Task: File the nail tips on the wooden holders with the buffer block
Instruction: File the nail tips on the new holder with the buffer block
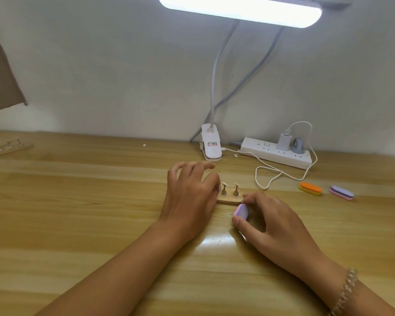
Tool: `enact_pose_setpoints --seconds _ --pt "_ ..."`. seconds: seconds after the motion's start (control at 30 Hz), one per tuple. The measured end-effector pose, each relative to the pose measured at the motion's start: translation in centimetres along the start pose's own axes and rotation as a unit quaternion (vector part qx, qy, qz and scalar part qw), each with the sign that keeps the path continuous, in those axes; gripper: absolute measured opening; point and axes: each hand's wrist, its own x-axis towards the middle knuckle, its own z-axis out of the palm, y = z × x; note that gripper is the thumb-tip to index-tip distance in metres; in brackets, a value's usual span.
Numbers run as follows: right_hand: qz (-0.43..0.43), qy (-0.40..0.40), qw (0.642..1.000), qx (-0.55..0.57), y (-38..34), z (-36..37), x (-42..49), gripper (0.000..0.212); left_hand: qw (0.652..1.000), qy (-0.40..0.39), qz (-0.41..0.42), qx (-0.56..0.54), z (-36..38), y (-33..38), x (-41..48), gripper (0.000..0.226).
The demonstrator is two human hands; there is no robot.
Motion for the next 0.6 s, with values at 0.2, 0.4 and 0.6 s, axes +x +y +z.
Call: enact_pose_setpoints --seconds 0.2,0.4,0.6 --pt "-0.024 0.043 0.999 0.018 -0.1 -0.3 0.0 0.024 0.991 -0.044 0.031 -0.119 -0.8 1.0 -1.3 0.002" --pt "-0.052 0.100 0.992 0.048 -0.3 -0.6 -0.1 0.035 0.924 -0.157 -0.060 -0.343 -0.2 0.1 -1.1 0.011" --pt "-0.062 0.076 0.993 0.063 -0.2 -0.6 0.2 0.033 0.919 -0.202 -0.048 -0.335 0.4 -0.3 -1.2 0.014"
